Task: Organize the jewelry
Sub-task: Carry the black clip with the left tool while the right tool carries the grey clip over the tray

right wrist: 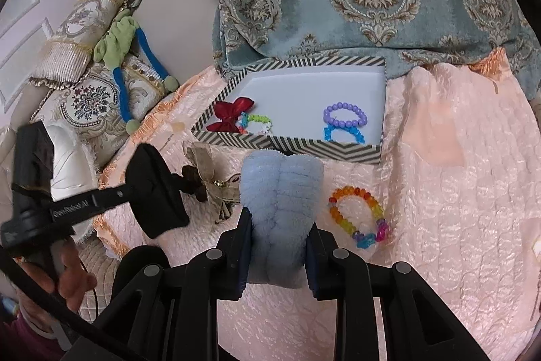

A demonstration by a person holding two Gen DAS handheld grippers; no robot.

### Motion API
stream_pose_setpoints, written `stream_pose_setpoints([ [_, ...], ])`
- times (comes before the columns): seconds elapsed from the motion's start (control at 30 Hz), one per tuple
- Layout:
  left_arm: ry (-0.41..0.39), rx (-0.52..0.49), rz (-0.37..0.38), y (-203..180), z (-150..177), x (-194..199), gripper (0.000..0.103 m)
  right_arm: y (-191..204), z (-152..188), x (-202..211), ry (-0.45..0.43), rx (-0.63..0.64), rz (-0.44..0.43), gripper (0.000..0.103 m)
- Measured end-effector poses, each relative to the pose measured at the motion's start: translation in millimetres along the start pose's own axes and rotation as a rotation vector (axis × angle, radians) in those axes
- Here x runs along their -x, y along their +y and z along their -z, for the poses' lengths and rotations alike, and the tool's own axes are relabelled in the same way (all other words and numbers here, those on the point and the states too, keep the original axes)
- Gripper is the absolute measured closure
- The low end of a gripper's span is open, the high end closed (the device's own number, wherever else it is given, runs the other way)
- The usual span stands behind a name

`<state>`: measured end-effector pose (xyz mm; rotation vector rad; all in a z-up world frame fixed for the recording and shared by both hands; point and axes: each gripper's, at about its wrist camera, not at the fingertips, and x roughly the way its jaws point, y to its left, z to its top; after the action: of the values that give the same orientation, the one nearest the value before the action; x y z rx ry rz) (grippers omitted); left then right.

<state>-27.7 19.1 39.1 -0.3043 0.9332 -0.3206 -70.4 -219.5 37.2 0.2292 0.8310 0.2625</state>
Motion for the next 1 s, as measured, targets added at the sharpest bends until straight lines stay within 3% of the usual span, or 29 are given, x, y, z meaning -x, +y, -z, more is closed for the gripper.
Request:
stream_pose_setpoints([
  [0.37,-0.081,-0.116,-0.061,-37,-49,-11,0.093,-1,-46,-7,-0.040,0.027,0.026,0.078],
  [1.0,-0.027,-0.159,-0.172,-43,-132,-137,0.093,-37,-117,-122,0.050,-0.003,0.020,0.078],
])
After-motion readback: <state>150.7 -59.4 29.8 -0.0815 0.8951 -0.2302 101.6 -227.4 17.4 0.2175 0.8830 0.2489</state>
